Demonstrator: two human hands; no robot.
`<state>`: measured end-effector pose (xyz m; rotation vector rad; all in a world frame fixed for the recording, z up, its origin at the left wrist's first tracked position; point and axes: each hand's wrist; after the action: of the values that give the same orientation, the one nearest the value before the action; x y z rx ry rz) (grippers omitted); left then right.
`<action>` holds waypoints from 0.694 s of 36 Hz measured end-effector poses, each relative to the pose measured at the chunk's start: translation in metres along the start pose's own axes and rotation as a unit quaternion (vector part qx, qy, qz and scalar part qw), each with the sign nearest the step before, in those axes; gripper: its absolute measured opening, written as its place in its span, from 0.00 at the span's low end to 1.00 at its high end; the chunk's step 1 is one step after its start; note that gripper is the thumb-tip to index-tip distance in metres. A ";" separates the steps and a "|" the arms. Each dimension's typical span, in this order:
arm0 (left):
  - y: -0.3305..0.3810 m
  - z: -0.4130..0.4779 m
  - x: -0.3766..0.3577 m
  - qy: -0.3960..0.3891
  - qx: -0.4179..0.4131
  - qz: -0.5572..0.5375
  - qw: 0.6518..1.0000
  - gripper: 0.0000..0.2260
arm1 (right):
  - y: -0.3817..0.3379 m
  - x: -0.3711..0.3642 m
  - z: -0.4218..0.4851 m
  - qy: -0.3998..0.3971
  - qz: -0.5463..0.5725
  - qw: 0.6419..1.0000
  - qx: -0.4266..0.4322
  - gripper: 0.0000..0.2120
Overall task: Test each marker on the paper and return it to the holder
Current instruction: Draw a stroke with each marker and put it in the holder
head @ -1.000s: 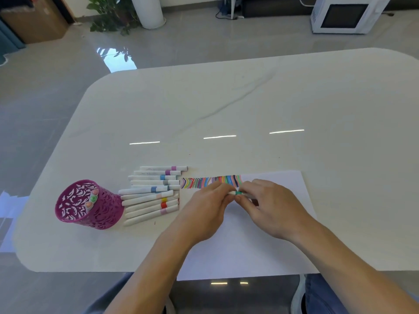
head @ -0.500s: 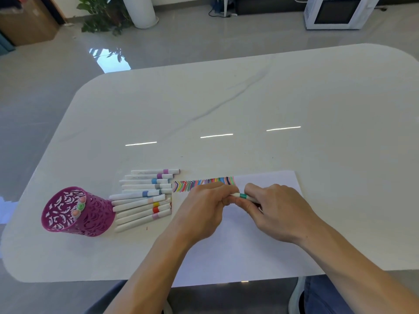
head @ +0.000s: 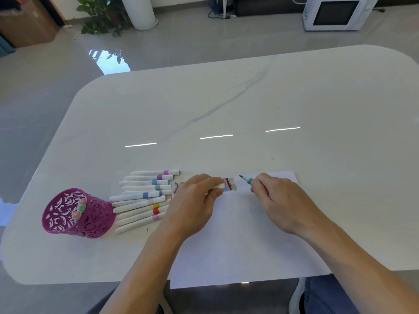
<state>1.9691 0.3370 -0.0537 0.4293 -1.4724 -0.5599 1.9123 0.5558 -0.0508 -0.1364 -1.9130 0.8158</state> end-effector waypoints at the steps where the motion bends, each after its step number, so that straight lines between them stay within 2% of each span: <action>1: -0.001 0.001 -0.003 -0.007 0.001 0.005 1.000 0.08 | 0.000 0.000 0.001 0.001 0.009 1.000 0.002 0.15; 4: -0.004 0.002 -0.011 -0.022 -0.005 0.031 0.999 0.09 | 0.001 -0.001 0.003 0.010 0.043 0.999 0.003 0.13; 8: -0.007 0.002 -0.019 -0.043 -0.019 0.039 0.998 0.09 | 0.003 -0.002 0.004 0.020 0.096 0.995 0.027 0.24; 11: -0.006 0.001 -0.023 -0.042 -0.029 0.028 0.998 0.08 | 0.003 -0.003 0.006 0.053 0.138 0.987 0.062 0.19; 14: -0.004 0.002 -0.026 -0.040 -0.030 0.028 0.998 0.09 | 0.000 -0.003 0.009 0.047 0.199 0.977 0.069 0.14; 17: -0.004 0.004 -0.028 -0.042 -0.026 0.028 0.998 0.09 | -0.001 -0.002 0.013 0.032 0.269 0.961 0.051 0.17; 19: -0.004 0.004 -0.030 -0.043 -0.026 0.028 0.998 0.09 | 0.001 -0.002 0.015 0.029 0.277 0.959 0.061 0.19; 22: -0.003 0.005 -0.032 -0.048 -0.029 0.035 0.998 0.09 | 0.007 -0.005 0.019 0.025 0.253 0.964 0.078 0.13; 25: -0.004 0.006 -0.033 -0.052 -0.029 0.040 0.997 0.08 | 0.009 -0.010 0.025 0.037 0.256 0.964 0.054 0.09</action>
<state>1.9622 0.3537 -0.0826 0.2974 -1.5614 -0.5670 1.8942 0.5467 -0.0698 -0.6055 -1.7773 1.2365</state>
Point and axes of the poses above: each hand's wrist, its own z-axis towards the middle knuckle, its own x-axis out of the back of the hand, y = z × x, and after that the axes turned 5 degrees about -y, right-handed
